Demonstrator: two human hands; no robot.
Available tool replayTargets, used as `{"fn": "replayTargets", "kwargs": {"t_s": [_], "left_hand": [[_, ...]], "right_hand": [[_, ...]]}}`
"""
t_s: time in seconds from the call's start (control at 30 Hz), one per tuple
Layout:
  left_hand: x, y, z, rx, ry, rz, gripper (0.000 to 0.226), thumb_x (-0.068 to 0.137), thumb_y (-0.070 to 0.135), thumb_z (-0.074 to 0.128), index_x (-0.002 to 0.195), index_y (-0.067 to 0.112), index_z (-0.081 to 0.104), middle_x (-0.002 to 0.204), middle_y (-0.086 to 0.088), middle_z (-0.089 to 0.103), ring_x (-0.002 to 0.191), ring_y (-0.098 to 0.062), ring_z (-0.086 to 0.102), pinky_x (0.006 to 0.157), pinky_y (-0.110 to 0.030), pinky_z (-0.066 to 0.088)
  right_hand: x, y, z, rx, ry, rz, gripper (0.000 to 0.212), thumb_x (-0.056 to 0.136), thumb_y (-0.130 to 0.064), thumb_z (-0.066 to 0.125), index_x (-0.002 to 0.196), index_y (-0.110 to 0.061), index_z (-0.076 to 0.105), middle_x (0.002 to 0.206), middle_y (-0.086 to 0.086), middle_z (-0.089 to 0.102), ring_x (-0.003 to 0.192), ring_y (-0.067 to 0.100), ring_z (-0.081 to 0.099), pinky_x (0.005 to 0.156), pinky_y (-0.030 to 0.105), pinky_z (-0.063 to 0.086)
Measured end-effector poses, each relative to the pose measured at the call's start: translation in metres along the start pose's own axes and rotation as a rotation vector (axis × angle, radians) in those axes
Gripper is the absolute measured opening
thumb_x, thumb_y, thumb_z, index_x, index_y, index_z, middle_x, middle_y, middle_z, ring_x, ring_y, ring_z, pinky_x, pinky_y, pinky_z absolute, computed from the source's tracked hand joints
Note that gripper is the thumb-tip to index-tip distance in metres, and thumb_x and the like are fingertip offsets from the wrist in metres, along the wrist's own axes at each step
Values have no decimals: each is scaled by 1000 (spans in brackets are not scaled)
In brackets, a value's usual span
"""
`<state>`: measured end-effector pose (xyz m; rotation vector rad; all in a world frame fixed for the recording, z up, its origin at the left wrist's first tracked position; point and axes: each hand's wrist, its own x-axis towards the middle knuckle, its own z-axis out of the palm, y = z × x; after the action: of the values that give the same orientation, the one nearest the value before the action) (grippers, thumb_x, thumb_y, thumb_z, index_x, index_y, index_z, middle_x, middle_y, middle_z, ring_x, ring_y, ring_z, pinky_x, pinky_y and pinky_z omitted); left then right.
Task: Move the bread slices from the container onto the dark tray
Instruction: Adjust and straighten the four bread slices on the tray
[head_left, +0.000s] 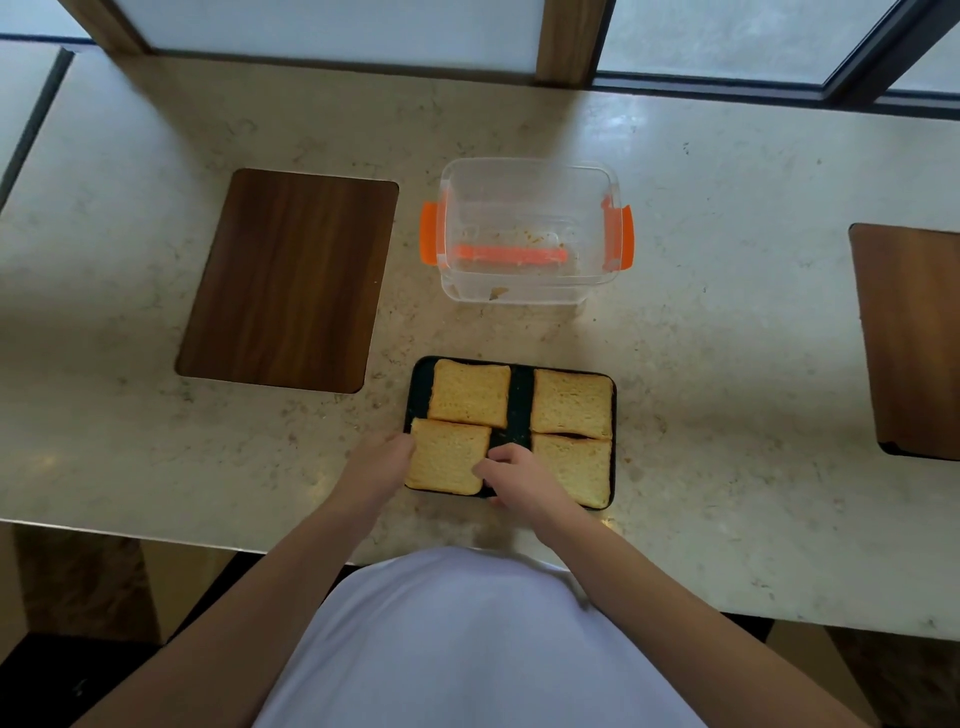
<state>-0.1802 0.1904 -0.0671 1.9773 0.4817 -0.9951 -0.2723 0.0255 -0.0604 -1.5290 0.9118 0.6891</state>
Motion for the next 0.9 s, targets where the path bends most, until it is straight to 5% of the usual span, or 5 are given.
{"fn": "replayTargets", "kwargs": {"t_s": [0.37, 0.53, 0.63, 0.73, 0.9], "left_hand": [[6, 3, 13, -24, -57, -39, 4, 76, 12, 52, 75, 16, 51, 81, -8, 51, 77, -21, 52, 73, -36, 42], [5, 9, 15, -92, -55, -129, 22, 68, 6, 50, 52, 21, 45, 57, 0, 39, 44, -12, 40, 53, -29, 38], [6, 6, 13, -20, -58, -72, 10, 78, 12, 54, 68, 15, 55, 69, -6, 53, 65, -20, 56, 72, -39, 56], [0, 7, 10, 62, -126, 50, 8, 80, 24, 52, 81, 16, 54, 82, -8, 52, 77, -22, 53, 76, -40, 47], [4, 19, 14, 66, -85, 209, 21, 89, 17, 48, 73, 22, 35, 68, -1, 41, 63, -15, 40, 67, -33, 30]], "right_hand": [[-4, 4, -10, 15, 34, 7, 53, 91, -33, 58, 139, -14, 49, 100, -11, 57, 91, 8, 58, 89, 39, 55], [-3, 3, -11, 14, 36, 6, 49, 91, -33, 58, 136, -14, 50, 101, -8, 57, 94, 12, 60, 92, 42, 55], [-2, 4, -12, -5, 38, 18, 42, 91, -32, 58, 129, -16, 52, 102, -5, 60, 91, 11, 60, 89, 41, 56], [0, 1, -14, -34, 74, 8, 54, 91, -29, 58, 140, -12, 45, 94, -7, 57, 78, 6, 56, 70, 30, 52], [9, -13, -20, 23, 107, -5, 66, 93, -28, 57, 151, -12, 32, 89, -14, 50, 81, 7, 57, 81, 34, 55]]}}
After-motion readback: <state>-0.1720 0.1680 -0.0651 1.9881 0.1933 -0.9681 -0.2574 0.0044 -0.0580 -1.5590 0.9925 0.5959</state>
